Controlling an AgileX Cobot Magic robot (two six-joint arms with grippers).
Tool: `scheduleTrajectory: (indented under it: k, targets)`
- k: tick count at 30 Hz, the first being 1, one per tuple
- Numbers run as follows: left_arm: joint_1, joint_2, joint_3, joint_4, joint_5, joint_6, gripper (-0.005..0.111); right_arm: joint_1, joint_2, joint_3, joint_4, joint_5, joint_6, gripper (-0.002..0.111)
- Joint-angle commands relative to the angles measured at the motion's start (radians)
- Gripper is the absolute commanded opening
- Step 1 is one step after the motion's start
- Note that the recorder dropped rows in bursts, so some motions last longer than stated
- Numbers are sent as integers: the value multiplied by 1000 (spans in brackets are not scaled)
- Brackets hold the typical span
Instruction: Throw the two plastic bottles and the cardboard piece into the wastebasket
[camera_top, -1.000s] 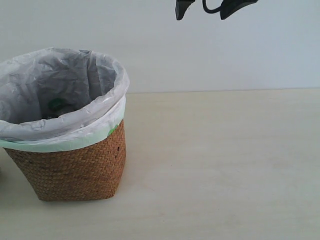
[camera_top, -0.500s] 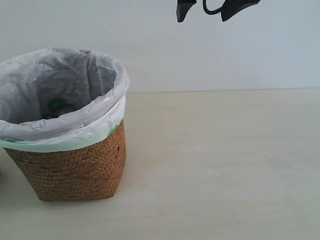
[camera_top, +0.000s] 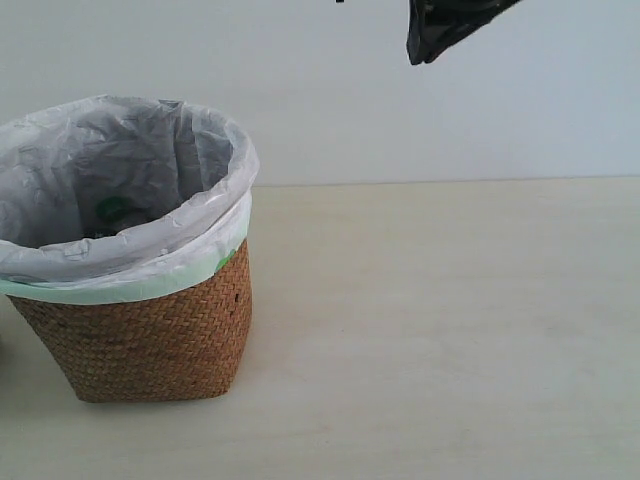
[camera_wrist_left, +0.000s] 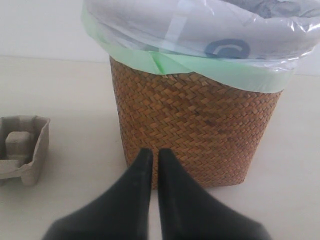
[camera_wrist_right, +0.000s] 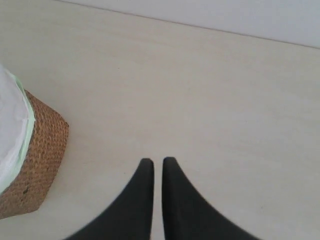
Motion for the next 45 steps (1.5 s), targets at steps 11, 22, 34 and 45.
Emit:
scheduleTrajectory:
  k: [11,22,34,45]
  targets:
    - [3,-3,3,-4,-3,-5,4,-1,-554,988,-8,-765,138,1]
    - [3,-3,3,-4,-3,-5,4,-1,-934,1371,32,-536,151,1]
    - [3,-3,3,-4,-3,-5,4,-1,-982,1369,-54,-443,151,1]
    - [3,-3,3,-4,-3,-5,4,-197,-1252,1534,-30,-983,254,1]
